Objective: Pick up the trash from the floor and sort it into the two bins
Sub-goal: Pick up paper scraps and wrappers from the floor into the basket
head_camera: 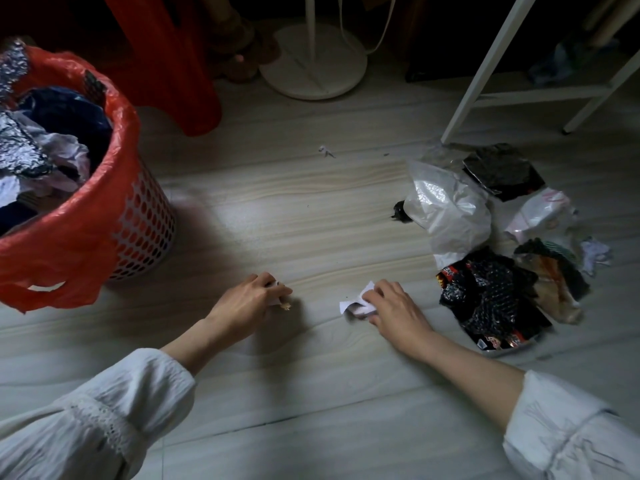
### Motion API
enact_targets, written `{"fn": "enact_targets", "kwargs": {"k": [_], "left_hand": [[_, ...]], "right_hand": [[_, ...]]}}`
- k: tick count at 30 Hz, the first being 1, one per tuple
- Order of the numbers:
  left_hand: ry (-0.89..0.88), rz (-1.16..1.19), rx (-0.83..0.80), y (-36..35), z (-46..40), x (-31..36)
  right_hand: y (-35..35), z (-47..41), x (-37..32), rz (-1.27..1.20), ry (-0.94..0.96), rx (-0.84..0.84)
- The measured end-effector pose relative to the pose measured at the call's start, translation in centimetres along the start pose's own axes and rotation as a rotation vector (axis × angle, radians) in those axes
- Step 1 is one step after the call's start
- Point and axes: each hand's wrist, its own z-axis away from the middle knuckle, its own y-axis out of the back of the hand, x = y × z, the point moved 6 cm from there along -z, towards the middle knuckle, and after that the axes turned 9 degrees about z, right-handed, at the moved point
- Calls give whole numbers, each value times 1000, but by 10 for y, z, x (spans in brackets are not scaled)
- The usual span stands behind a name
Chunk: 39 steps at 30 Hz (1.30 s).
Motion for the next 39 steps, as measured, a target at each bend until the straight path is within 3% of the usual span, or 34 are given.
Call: {"fn": "enact_targets", "kwargs": {"k": [7, 11, 16, 20, 25, 28, 33, 37, 39], "left_hand": [[-32, -11, 81, 10, 0, 5], [-129, -109, 217, 32, 0, 15], [-180, 33, 475, 103, 4, 40], [-152, 67, 813, 187, 31, 47], [-66, -39, 1141, 273, 88, 19], [107, -9, 1234, 299, 119, -23], [463, 39, 1163, 319, 155, -101], [493, 264, 970, 304, 153, -132], [478, 262, 895, 293, 146, -132]], "right_hand": [[10, -7, -11, 77, 20, 134], [42, -17, -15, -128, -111, 161], [131, -43, -37, -348, -136, 399], [208, -63, -91, -477, -21, 490], [276, -90, -186, -679, 94, 464], [296, -103, -238, -737, 182, 398], [305, -123, -302, -578, 278, 333], [291, -141, -324, -458, 272, 290], [283, -139, -329, -368, 323, 284]]}}
